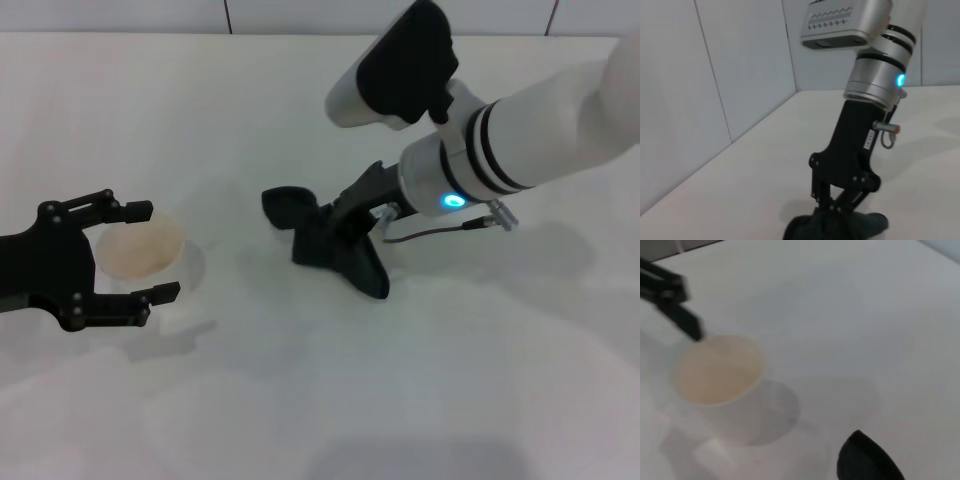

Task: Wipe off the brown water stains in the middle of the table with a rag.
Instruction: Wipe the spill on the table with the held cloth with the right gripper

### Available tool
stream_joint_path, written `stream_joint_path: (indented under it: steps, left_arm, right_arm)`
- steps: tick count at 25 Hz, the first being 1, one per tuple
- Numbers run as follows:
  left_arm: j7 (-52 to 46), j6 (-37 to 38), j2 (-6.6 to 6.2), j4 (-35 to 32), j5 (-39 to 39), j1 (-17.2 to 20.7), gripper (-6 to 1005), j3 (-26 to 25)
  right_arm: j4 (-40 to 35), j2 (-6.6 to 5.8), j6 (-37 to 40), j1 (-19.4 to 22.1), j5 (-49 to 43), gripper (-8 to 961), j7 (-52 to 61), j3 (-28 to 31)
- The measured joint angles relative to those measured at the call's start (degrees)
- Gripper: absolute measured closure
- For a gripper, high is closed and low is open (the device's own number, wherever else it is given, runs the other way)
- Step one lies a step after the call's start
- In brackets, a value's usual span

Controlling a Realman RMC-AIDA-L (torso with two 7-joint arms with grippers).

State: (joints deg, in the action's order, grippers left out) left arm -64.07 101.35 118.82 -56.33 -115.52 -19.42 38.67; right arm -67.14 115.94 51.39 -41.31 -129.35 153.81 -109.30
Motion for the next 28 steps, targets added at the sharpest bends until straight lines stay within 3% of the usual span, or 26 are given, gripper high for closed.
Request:
stream_joint_path:
  steps: [7, 18, 28]
  left_arm:
    - [0.0, 0.0, 0.00, 0.1, 0.0, 0.0, 106, 0.0]
    - [-0.3, -0.2, 0.00, -0.1, 0.3, 0.1, 105, -0.1]
    - [-0.5, -0.6, 0.00, -0.1, 0.5, 0.7, 106, -0.1]
  right_arm:
    - [-0.1, -0.34, -0.3, 3.2, -1.3, 851, -0.2, 3.7]
    - [-11.7, -0.76, 4.6, 16.8, -1.7, 839, -3.7, 9.2]
    - [-12.3, -0.99, 7.6, 19.0, -1.7, 827, -4.9, 11.4]
